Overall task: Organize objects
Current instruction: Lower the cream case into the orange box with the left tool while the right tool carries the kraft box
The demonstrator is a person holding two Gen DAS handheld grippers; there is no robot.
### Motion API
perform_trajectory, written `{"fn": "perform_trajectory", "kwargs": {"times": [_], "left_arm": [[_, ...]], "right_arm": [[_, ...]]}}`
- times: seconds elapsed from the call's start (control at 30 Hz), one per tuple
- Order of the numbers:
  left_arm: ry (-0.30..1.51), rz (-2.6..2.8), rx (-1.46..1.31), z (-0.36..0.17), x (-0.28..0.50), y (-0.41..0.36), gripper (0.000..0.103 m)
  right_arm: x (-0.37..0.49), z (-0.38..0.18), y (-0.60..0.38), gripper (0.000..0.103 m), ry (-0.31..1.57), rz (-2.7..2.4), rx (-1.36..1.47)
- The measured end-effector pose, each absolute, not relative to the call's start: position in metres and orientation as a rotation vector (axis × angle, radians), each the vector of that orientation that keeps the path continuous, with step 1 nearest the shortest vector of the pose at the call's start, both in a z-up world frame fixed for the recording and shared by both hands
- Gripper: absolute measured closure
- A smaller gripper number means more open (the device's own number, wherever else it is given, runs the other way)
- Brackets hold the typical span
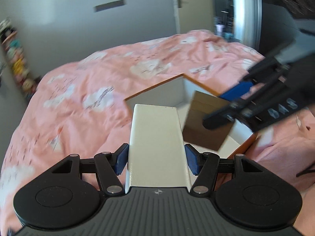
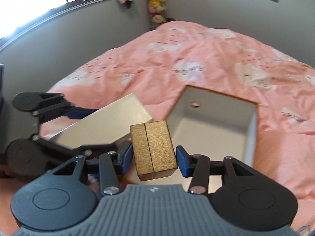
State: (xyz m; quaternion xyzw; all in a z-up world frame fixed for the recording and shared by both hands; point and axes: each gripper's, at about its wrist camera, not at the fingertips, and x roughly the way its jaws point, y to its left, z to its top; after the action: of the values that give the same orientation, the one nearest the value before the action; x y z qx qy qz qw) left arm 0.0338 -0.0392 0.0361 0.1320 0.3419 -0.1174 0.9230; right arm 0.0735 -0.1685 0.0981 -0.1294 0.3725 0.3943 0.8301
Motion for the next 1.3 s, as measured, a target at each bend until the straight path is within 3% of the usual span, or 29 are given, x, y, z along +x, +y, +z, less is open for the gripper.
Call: {"fn": "perform_trajectory", "kwargs": {"times": [0.67,1.3], "left_arm": [[0.724,-0.382,0.836,-0.064,0.135,-0.125,0.033],[0.745,-0.409,1.013,-0.114,0.186,-0.135,0.033]], "right_arm": [[0.197,0.053,-0.200,0.054,0.906,0.623,-0.235],[0.251,0.011,-0.172,0.054,0.905,0.605,-0.358]]}}
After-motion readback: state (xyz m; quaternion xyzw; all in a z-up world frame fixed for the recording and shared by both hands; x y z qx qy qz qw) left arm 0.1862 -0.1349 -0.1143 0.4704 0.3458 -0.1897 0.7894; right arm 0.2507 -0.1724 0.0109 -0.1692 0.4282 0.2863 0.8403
